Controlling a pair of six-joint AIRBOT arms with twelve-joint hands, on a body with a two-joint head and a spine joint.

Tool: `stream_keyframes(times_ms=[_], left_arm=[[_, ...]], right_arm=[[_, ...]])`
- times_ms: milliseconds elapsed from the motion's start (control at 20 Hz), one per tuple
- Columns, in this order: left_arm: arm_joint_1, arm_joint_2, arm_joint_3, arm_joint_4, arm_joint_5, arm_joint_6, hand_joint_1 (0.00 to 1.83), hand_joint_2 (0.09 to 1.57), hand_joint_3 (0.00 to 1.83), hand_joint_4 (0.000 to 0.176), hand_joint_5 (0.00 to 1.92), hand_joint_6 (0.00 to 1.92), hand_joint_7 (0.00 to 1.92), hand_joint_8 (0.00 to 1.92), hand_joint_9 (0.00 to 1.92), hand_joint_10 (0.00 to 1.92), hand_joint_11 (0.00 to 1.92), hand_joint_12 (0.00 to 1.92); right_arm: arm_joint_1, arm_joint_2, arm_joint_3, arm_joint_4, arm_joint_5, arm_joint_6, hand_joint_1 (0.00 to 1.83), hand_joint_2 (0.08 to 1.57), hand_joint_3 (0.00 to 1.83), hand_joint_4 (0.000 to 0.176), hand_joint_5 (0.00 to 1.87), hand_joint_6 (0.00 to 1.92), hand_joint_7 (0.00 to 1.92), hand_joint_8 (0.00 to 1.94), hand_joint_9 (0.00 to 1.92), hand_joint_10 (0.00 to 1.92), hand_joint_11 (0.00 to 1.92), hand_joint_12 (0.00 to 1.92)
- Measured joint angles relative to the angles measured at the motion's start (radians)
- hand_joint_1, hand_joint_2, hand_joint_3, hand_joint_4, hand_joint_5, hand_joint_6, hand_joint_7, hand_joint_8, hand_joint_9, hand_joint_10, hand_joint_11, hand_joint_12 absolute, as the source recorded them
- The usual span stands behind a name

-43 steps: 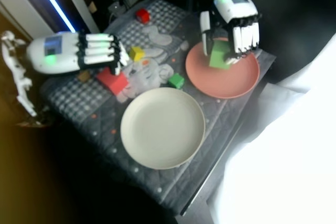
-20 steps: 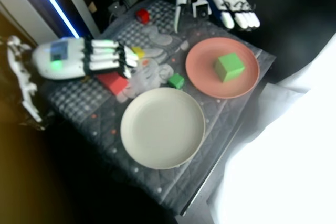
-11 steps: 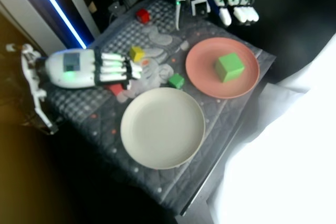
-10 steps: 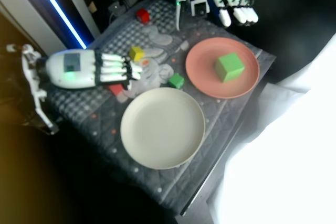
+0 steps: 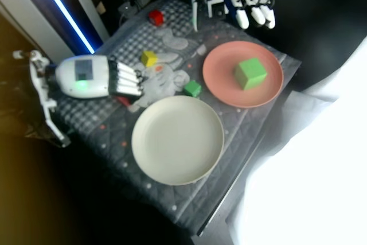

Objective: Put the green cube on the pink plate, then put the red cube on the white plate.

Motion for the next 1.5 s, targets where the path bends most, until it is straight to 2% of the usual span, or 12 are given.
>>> stream_keyframes(times_ms=[200,350,700,800,850,950,1050,1150,1250,1350,1400,1500], left_arm=[[0.012,0.0,0.0,-0.008,-0.008,-0.001,0.55,1.17,0.0,0.071,0.15,0.0,0.1,0.0,0.02,0.0,0.0,0.31],[0.012,0.0,0.0,-0.015,-0.01,-0.001,0.54,1.17,0.0,0.055,0.16,0.0,0.11,0.0,0.04,0.01,0.0,0.32],[0.014,0.006,-0.007,-0.011,-0.032,-0.001,0.51,1.12,0.0,0.061,0.19,0.0,0.13,0.0,0.07,0.01,0.0,0.47],[0.014,0.008,-0.012,-0.013,-0.048,0.0,0.5,1.12,0.0,0.066,0.18,0.0,0.1,0.0,0.05,0.0,0.0,0.45],[0.016,0.009,-0.013,-0.01,-0.056,-0.001,0.49,1.12,0.0,0.072,0.18,0.0,0.1,0.0,0.06,0.0,0.0,0.47],[0.016,0.01,-0.016,0.0,-0.073,-0.001,0.52,1.13,0.0,0.047,0.2,0.0,0.1,0.01,0.05,0.0,0.0,0.25],[0.02,0.018,-0.025,0.009,-0.092,-0.001,0.56,1.13,0.0,0.042,0.2,0.0,0.07,0.0,0.01,0.0,0.0,0.11],[0.022,0.019,-0.027,0.011,-0.099,-0.001,0.53,1.13,0.0,0.034,0.19,0.0,0.08,0.0,0.04,0.01,0.0,0.24],[0.022,0.019,-0.029,0.016,-0.113,0.0,0.52,1.12,0.0,0.039,0.2,0.0,0.09,0.0,0.05,0.0,0.0,0.23],[0.022,0.019,-0.029,0.019,-0.119,-0.001,0.52,1.13,0.0,0.034,0.19,0.0,0.1,0.0,0.03,0.01,0.0,0.03],[0.021,0.019,-0.029,0.024,-0.12,-0.001,0.52,1.14,0.01,0.022,0.19,0.0,0.11,0.0,0.03,0.01,0.0,0.01],[0.021,0.019,-0.029,0.035,-0.126,-0.001,0.49,1.12,0.0,0.026,0.2,0.0,0.11,0.0,0.04,0.02,0.02,0.01]], right_arm=[[0.028,0.013,-0.002,0.0,-0.013,-0.001,1.35,1.19,0.0,0.0,0.88,1.08,0.8,1.35,0.71,1.49,0.6,1.77],[0.055,0.038,-0.011,-0.001,-0.068,-0.001,1.34,1.22,0.01,0.0,0.84,1.24,0.73,1.4,0.63,1.56,0.52,1.91],[0.134,0.044,0.029,-0.004,-0.125,-0.002,1.33,1.26,0.0,0.0,0.8,1.31,0.64,1.48,0.58,1.64,0.54,1.91],[0.162,0.039,0.048,-0.005,-0.116,-0.002,1.34,1.24,0.0,0.0,0.74,1.35,0.72,1.41,0.65,1.56,0.56,1.8],[0.179,0.037,0.06,-0.007,-0.114,-0.002,1.34,1.24,0.0,0.0,0.75,1.34,0.73,1.41,0.65,1.55,0.52,1.79],[0.223,0.016,0.097,-0.007,-0.109,-0.002,1.22,1.22,0.0,0.0,0.87,1.21,0.7,1.43,0.47,1.47,0.11,1.9],[0.272,-0.021,0.153,-0.007,-0.067,-0.002,1.31,1.22,0.0,0.0,0.8,1.23,0.74,1.4,0.63,1.54,0.41,1.84],[0.301,-0.053,0.198,-0.008,-0.019,-0.001,1.35,1.22,0.0,0.0,0.75,1.23,0.74,1.4,0.75,1.53,0.66,1.75],[0.332,-0.086,0.248,-0.007,0.054,-0.001,1.34,1.22,0.0,0.0,0.79,1.15,0.73,1.44,0.71,1.6,0.55,1.88],[0.358,-0.123,0.296,-0.007,0.1,-0.001,1.35,1.21,0.0,0.0,0.77,1.24,0.78,1.37,0.72,1.51,0.53,1.76],[0.364,-0.137,0.316,-0.01,0.111,-0.001,1.35,1.21,0.0,0.0,0.77,1.23,0.8,1.35,0.72,1.49,0.52,1.73],[0.375,-0.172,0.364,-0.006,0.172,-0.001,1.35,1.23,0.0,0.0,0.72,1.2,0.75,1.46,0.69,1.61,0.63,1.79]])
